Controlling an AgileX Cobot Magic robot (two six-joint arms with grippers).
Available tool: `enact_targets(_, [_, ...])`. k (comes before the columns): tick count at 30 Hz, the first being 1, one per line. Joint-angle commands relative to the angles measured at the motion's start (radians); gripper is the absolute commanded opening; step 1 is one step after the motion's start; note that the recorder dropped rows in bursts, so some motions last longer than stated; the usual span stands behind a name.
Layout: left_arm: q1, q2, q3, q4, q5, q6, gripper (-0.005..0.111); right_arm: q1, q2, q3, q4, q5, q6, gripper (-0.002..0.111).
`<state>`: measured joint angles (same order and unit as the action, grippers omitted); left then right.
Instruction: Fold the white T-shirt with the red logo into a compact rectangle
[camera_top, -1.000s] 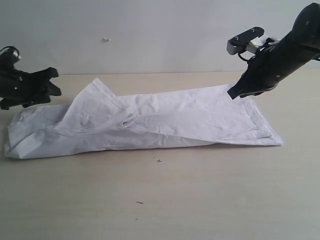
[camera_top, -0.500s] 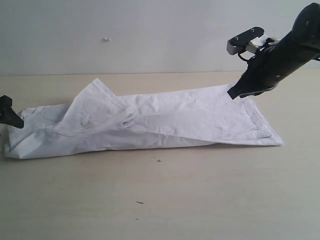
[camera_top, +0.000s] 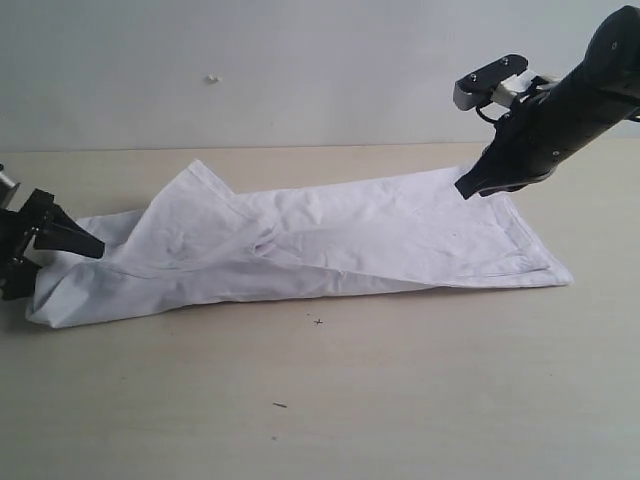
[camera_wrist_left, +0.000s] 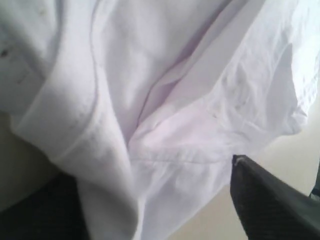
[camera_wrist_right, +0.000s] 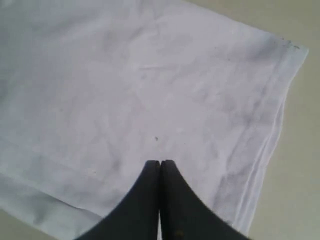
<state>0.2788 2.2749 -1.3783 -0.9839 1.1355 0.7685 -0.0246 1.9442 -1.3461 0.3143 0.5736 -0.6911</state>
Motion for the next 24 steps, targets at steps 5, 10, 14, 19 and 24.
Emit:
enact_targets(5, [-0.131,0.055,0.019,0.158,-0.075,0.028,0.051,0.002,-0.013,0.001,0.017,-0.003,-0.007,0.0])
enact_targets(10, [-0.16,0.055,0.019,0.17,-0.075,0.028,0.0,0.002,-0.013,0.001,0.019,-0.003,-0.007,0.0])
enact_targets(14, [-0.148,0.048,0.018,0.22,-0.058,0.025,0.0,0.002,-0.013,0.001,0.019,-0.003,-0.007,0.0])
enact_targets(19, [-0.079,-0.012,0.018,0.359,-0.026,-0.023,0.0,0.002,-0.013,0.001,0.019,0.003,-0.007,0.0])
enact_targets(24, [0.039,-0.1,0.016,0.338,0.061,-0.024,0.0,0.002,-0.009,0.003,0.019,0.008,-0.007,0.0])
